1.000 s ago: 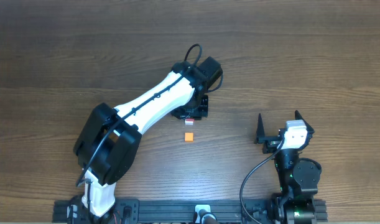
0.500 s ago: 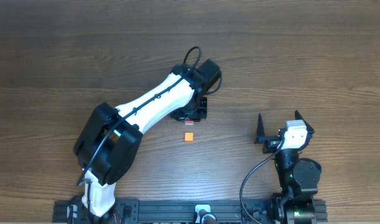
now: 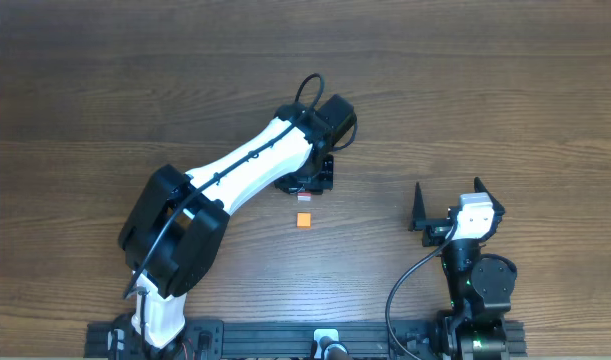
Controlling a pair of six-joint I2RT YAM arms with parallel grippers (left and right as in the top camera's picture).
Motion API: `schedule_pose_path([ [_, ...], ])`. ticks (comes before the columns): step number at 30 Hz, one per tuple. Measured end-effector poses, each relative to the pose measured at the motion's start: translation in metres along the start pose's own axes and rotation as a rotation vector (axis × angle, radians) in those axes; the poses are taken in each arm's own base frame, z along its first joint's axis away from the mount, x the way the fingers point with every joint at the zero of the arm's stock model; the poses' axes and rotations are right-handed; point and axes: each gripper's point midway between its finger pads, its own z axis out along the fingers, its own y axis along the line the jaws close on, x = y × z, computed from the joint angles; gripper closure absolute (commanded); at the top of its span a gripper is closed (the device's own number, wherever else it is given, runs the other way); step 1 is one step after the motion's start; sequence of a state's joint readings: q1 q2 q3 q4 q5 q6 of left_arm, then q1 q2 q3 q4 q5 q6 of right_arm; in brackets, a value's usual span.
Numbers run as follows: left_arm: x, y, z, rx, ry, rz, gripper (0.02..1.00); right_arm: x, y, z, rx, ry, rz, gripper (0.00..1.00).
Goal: Stack Cubes
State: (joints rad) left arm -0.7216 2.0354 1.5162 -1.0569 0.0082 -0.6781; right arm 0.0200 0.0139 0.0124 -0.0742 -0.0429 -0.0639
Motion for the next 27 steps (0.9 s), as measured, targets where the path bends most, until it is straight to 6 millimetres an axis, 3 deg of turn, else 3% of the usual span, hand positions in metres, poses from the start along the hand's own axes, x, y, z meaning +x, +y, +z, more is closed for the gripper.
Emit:
schedule_pose_path([
  [27,-0.001,0.0013,0.0,-0.007,-0.006,-0.023,0.978,-0.0001,0.0,0.0,0.0,0.0,-0.001,0.009],
])
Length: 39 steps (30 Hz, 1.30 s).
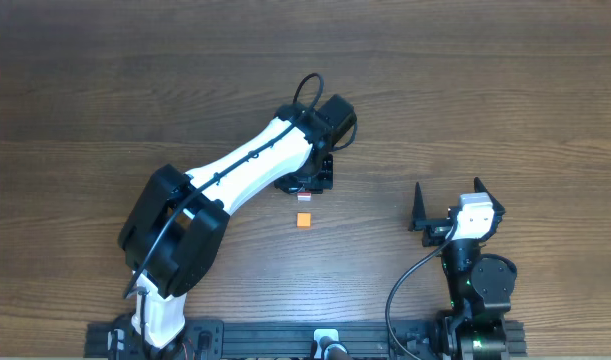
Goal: Stack Cubes
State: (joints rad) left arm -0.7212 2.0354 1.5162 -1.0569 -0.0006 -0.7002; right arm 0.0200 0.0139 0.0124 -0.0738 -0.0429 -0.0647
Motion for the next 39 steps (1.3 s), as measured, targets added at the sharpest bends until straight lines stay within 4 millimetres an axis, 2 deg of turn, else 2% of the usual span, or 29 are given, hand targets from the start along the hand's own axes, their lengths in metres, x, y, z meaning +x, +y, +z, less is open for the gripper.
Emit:
schedule_pose_path([
  [39,-0.0008,-0.0007,0.0033,0.005,-0.006,0.0,0.956,0.0001,0.0,0.0,0.0,0.0,0.0,0.007],
])
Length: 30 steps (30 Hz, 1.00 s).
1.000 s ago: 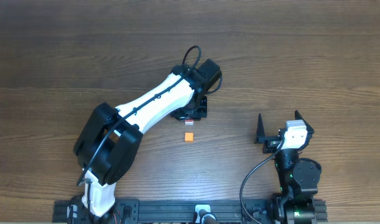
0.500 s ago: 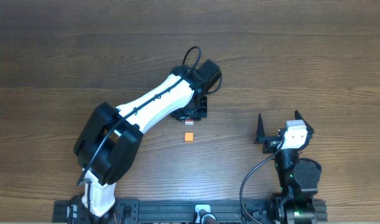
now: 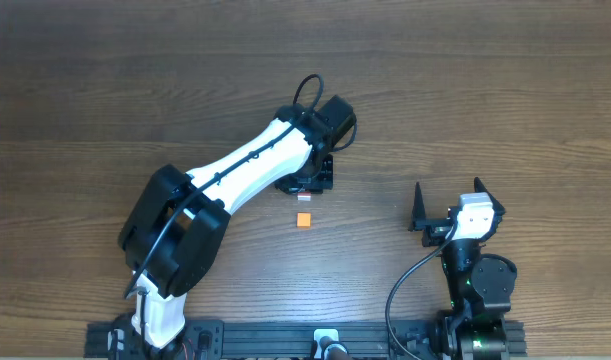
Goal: Stack Cubes
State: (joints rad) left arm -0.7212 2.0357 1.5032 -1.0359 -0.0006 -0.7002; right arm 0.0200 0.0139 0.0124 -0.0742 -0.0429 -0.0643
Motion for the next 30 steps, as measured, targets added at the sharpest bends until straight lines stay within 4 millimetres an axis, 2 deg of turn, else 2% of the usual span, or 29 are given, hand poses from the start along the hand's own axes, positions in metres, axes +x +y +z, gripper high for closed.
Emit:
schedule_pose_path([
  [6,0.0001,0.0001,0.0,0.0,0.0,0.0,0.901,0.0,0.0,0.0,0.0,0.0,0.001,0.007],
  [13,0.0001,0.0001,0.0,0.0,0.0,-0.001,0.713,0.0,0.0,0.0,0.0,0.0,0.001,0.007],
  [22,0.0004,0.0004,0.0,-0.001,0.002,-0.003,0.671,0.0,0.0,0.0,0.0,0.0,0.0,0.007],
  [30,0.0006,0.0006,0.0,-0.003,0.002,-0.004,0.522,0.0,0.0,0.0,0.0,0.0,0.0,0.007],
])
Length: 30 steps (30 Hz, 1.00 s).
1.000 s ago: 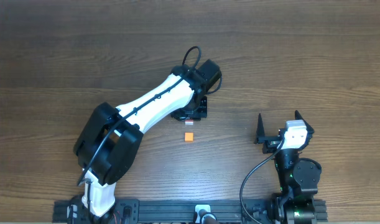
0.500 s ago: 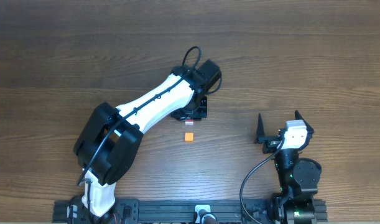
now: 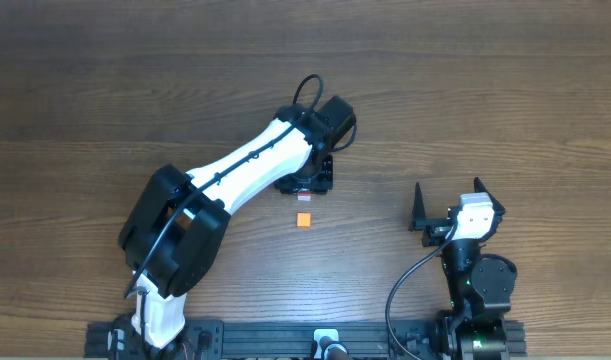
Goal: Stack Cubes
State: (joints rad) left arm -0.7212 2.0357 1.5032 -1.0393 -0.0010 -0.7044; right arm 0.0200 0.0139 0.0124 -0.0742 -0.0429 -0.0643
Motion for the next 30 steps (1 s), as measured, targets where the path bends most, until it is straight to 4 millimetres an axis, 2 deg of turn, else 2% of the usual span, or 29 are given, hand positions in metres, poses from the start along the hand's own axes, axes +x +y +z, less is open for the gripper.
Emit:
schedule_pose_path([
  [3,0.0,0.0,0.0,0.0,0.0,0.0,0.463,0.0,0.0,0.0,0.0,0.0,0.0,0.007],
  [7,0.003,0.003,0.0,-0.011,0.013,-0.001,0.264,0.0,0.0,0.0,0.0,0.0,0.0,0.007],
  [13,0.015,0.01,-0.004,-0.041,0.049,0.002,0.134,0.0,0.0,0.0,0.0,0.0,0.0,0.009],
  [19,0.034,-0.003,-0.016,-0.012,0.079,0.041,0.091,0.0,0.0,0.0,0.0,0.0,0.0,0.009],
  [30,0.067,-0.01,-0.016,-0.041,0.146,0.026,0.093,0.0,0.0,0.0,0.0,0.0,0.0,0.009],
])
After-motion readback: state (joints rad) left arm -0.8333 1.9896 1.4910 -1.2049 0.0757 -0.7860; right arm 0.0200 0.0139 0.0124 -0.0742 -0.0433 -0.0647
